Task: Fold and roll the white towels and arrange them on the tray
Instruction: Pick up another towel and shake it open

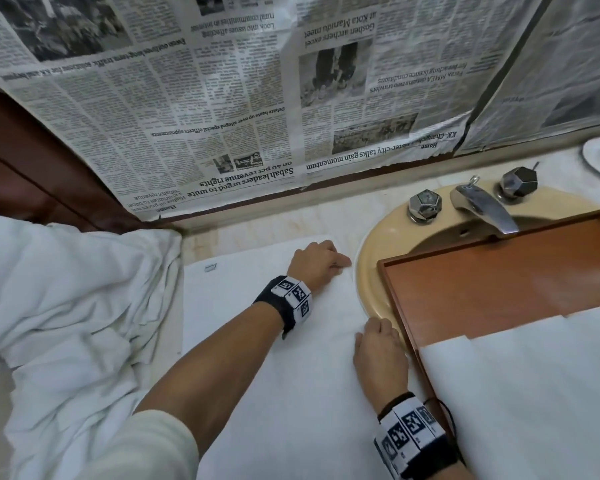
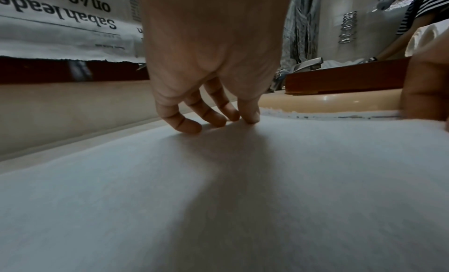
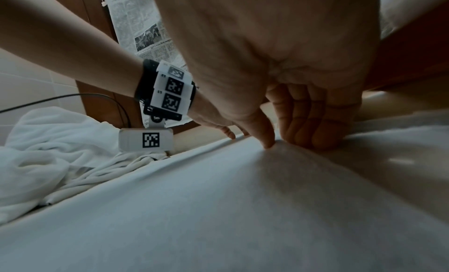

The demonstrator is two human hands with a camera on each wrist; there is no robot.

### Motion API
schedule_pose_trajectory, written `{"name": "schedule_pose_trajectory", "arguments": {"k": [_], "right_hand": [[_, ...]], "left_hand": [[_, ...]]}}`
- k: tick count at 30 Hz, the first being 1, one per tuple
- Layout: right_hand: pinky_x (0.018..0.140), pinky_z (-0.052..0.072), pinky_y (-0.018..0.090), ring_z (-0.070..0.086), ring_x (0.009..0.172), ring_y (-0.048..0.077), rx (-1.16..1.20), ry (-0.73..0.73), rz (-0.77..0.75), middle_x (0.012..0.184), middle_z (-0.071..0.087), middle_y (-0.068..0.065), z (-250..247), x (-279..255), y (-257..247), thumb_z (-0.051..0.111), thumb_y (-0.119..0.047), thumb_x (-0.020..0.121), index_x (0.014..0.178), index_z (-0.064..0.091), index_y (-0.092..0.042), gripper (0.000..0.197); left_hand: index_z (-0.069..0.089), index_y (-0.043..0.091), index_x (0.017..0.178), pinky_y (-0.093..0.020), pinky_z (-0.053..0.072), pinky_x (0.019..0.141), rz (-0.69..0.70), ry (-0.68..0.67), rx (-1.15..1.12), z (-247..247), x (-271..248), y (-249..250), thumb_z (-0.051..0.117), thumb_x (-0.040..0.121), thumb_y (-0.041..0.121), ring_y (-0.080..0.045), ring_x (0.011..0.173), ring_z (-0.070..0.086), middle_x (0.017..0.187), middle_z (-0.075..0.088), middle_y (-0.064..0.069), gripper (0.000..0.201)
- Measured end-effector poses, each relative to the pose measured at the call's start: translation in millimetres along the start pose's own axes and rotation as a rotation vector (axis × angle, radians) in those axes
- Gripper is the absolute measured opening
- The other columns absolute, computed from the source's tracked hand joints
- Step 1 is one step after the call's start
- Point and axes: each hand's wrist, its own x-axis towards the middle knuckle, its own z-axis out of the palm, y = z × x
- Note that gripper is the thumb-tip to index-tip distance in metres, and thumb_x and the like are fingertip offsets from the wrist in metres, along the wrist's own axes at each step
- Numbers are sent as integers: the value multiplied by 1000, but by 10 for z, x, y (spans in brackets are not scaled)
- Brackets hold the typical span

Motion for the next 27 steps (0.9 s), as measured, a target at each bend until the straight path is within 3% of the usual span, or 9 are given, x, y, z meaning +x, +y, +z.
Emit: {"name": "schedule_pose_trajectory", "arguments": {"k": [4, 7, 9, 12, 15, 22, 27], "right_hand": [[40, 44, 28, 61, 58, 27, 43, -77, 13, 69, 60, 13, -53, 22, -45, 88, 1, 54, 73, 59, -3, 35], [48, 37, 29, 59, 67, 24, 159, -104, 50, 81, 61, 11, -125, 50, -8, 70, -7, 80, 87, 57, -3, 15], [57, 35, 27, 52, 68, 17, 343, -134, 73, 81, 58, 4, -143, 80, 62, 59, -10, 90, 93, 53, -7, 8], [61, 36, 19, 51, 67, 8, 573, -124, 145, 74, 55, -3, -154, 94, 161, 64, -11, 91, 99, 56, -12, 12], [56, 37, 9, 51, 63, 2, 585, -139, 170, 69, 56, -7, -141, 64, 196, 65, -14, 91, 89, 61, -12, 5], [52, 37, 7, 50, 59, -1, 513, -20, 151, 63, 56, -8, -285, 40, 218, 64, -12, 92, 80, 61, -10, 12], [52, 32, 11, 50, 60, 0, 436, 41, 38, 63, 56, -9, -521, -91, 25, 65, -13, 91, 79, 58, -14, 14]], "left_hand": [[69, 28, 109, -42, 49, 84, -1, -14, -2, 9, 33, 17, 60, 97, 21, -23, 104, 55, 109, 55, 3, 17], [67, 25, 109, -44, 50, 81, 3, 5, 21, 65, -9, 9, 56, 99, 19, -26, 100, 54, 108, 55, 0, 16], [66, 24, 111, -44, 50, 79, 0, 43, 18, 88, -49, -9, 54, 100, 19, -27, 99, 54, 109, 56, -2, 17], [65, 22, 114, -44, 49, 79, -8, 106, -18, 105, -98, -48, 54, 100, 21, -28, 98, 54, 109, 56, -3, 19], [67, 23, 115, -44, 50, 80, -19, 140, -29, 122, -69, -61, 55, 100, 22, -29, 100, 54, 109, 58, -3, 19], [69, 17, 110, -47, 49, 86, 20, 169, -133, 82, 194, 87, 54, 98, 13, -31, 101, 55, 107, 56, -8, 20], [70, 19, 106, -45, 50, 86, 20, 280, -290, -31, 5, 111, 58, 96, 16, -26, 97, 57, 101, 56, -5, 17]]}}
